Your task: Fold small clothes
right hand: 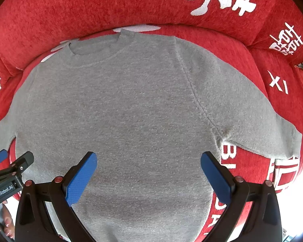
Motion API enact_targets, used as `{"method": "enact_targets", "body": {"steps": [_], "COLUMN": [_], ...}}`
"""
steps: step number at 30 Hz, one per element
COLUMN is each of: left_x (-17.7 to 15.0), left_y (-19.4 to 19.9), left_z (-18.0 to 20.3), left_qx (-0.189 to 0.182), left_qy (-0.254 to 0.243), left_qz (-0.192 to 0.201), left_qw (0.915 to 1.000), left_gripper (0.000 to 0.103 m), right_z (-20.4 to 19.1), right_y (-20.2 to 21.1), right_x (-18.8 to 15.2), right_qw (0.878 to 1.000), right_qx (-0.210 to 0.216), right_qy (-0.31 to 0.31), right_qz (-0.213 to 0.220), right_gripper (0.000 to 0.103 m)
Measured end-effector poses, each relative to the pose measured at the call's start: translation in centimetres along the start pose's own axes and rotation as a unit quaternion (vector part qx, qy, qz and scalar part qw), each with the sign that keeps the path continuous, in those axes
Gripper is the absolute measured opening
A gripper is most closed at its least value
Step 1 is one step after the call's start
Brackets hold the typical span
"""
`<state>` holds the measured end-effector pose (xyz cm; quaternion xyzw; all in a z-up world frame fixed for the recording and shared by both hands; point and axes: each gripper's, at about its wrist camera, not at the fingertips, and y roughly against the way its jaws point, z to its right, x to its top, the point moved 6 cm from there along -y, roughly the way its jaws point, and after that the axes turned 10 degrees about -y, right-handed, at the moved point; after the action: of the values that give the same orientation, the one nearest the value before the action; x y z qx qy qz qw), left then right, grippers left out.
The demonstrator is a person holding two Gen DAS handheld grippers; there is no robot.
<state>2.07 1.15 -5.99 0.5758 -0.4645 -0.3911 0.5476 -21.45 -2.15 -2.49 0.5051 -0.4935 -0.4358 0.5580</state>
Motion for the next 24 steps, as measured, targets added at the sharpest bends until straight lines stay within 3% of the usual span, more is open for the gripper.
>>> {"method": "enact_targets", "body": {"steps": [4, 18, 24], "left_x": [0.2, -0.5, -1.1], "left_y": [0.2, 0.3, -0.2], "left_z": [-0.3, -0.9, -2.1], "left_qx": [-0.002, 0.000, -0.011], "left_qy": [0.004, 0.007, 0.016], "left_qz": [0.036, 0.026, 0.001], "left_qw": [0.9993, 0.9996, 0.9998], "left_gripper": [0.103, 0.103, 0.103], "right_z": [-0.1, -0.5, -0.6], "right_y": [0.0, -0.2, -0.2], "right_x": [0.0, -0.3, -0.2], "right_qw": [1.000, 1.000, 1.000], "right_qx": [-0.001, 0.004, 0.000], "right_qy": [0.000, -0.001, 0.001], "right_qz": [0.000, -0.004, -0.006], "right_gripper": [0.102, 0.102, 0.102]}}
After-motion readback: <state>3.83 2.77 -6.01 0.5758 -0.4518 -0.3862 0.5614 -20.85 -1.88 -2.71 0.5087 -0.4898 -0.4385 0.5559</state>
